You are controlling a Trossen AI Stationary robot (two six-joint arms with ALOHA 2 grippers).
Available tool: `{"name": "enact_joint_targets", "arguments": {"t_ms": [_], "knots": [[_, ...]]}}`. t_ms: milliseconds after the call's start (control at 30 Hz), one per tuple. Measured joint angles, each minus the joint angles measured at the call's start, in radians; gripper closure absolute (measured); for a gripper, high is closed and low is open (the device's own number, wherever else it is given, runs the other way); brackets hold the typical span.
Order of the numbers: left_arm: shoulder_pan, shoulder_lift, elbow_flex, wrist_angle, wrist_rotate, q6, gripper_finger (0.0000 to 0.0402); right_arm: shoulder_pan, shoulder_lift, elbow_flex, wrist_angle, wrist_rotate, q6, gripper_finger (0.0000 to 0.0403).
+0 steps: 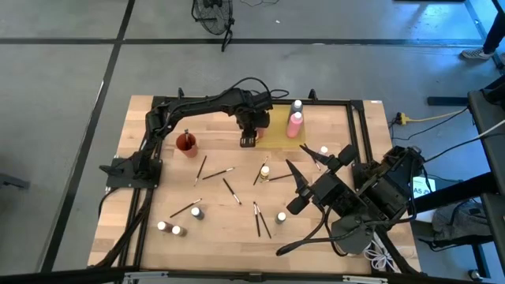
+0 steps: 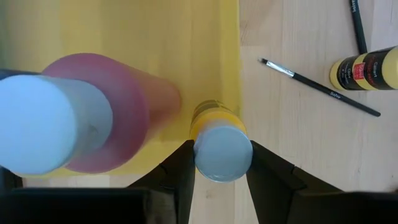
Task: Pick & Place Paint Supplies
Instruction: Put the top left small yellow paint bottle into the red bin
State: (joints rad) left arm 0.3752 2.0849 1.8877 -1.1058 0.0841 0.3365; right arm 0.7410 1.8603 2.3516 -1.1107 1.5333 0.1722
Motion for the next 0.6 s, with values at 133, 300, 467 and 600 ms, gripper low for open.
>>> {"name": "enact_joint_targets", "arguments": {"t_ms": [133,300,467,600], "knots": [[0.0,0.031,0.0,-0.004,-0.008,-0.057,0.0282,0.0,0.0,0.0,-0.001,0.0,0.0,0.019],[0.0,0.062,0.001,-0.02,-0.029,-0.104,0.0281,0.0,0.0,0.0,-0.001,0.0,0.0,0.019],[-0.001,0.066,0.002,-0.016,-0.044,-0.115,0.0282,0.0,0.0,0.0,-0.012,0.0,0.003,0.019],[0.0,0.066,0.002,-0.017,-0.041,-0.118,0.0277,0.0,0.0,0.0,-0.017,0.0,0.003,0.019]]}}
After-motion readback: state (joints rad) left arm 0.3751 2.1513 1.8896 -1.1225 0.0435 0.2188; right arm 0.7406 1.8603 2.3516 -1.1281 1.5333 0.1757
